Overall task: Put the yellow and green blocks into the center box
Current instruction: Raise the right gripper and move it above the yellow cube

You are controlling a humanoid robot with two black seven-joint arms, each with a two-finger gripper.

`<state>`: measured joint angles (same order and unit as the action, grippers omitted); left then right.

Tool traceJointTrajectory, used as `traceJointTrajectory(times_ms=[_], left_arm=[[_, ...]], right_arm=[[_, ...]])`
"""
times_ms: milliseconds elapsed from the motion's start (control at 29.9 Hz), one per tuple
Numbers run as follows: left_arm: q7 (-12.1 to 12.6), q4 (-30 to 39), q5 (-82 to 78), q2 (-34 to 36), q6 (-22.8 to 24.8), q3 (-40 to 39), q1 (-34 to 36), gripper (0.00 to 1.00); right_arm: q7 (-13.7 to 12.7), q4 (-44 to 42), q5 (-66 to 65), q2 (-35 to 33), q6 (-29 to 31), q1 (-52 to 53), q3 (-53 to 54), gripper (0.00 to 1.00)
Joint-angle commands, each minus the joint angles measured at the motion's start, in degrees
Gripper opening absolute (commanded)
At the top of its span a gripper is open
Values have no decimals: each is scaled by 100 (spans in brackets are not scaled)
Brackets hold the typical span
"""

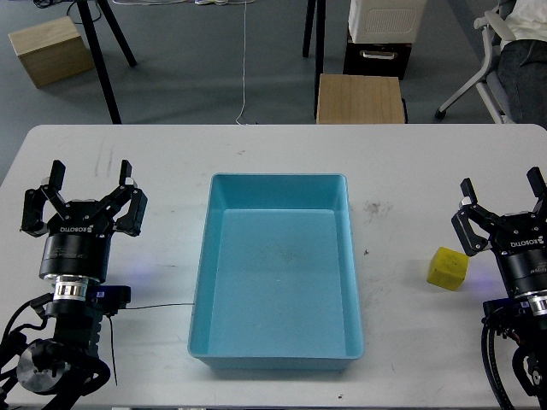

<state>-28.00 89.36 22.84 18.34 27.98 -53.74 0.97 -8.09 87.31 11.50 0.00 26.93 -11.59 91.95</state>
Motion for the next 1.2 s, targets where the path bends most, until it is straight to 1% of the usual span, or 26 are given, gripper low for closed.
traceJointTrajectory(times_ms=[0, 200, 267, 334, 468, 601, 735, 802, 835, 869, 902, 935, 969, 1002, 1069, 1169], left_arm=[[0, -15, -8, 3, -12, -14, 0, 100], [0, -94, 1, 3, -3, 4, 0, 100], [0, -103, 1, 3, 2, 13, 0, 100], [0, -94, 1, 3, 2, 13, 0, 100], [0, -94, -8, 3, 2, 4, 8, 100], [0, -94, 1, 3, 2, 4, 8, 100], [0, -103, 1, 3, 2, -40, 8, 100], [0, -94, 1, 3, 2, -40, 8, 100], [0, -94, 1, 3, 2, -40, 0, 100], [0, -103, 1, 3, 2, -40, 0, 100], [0, -103, 1, 3, 2, -40, 0, 100], [0, -103, 1, 3, 2, -40, 0, 100], [0, -103, 1, 3, 2, -40, 0, 100], [0, -103, 1, 3, 2, -40, 0, 100], [0, -103, 1, 3, 2, -40, 0, 100], [0, -103, 1, 3, 2, -49, 0, 100]], right_arm=[[10, -21, -68, 0, 107, 16, 16, 99], [18, -47, -235, 0, 107, -19, 25, 99], [18, -48, -629, 0, 107, -1, 130, 99], [18, -13, -1383, 0, 107, 69, 261, 99], [62, -4, -3228, -631, 107, 665, 665, 99], [150, 259, -5267, -1448, 107, 1123, 649, 99], [185, 585, -6947, -2099, 107, 1624, 88, 98], [194, 603, -7693, -2660, 107, 1870, -359, 98], [255, 603, -8019, -2941, 107, 2071, -614, 97], [404, 594, -8275, -3179, 107, 2247, -808, 97], [683, 594, -8512, -3434, 107, 2423, -993, 97], [1139, 585, -8732, -3715, 107, 2599, -1177, 97], [1718, 585, -8952, -3953, 107, 2740, -1327, 97], [2428, 576, -9233, -4233, 107, 2898, -1494, 97], [3609, 541, -9856, -4778, 107, 3249, -1819, 97], [3609, 524, -10937, -5473, 107, 3838, -2565, 97]])
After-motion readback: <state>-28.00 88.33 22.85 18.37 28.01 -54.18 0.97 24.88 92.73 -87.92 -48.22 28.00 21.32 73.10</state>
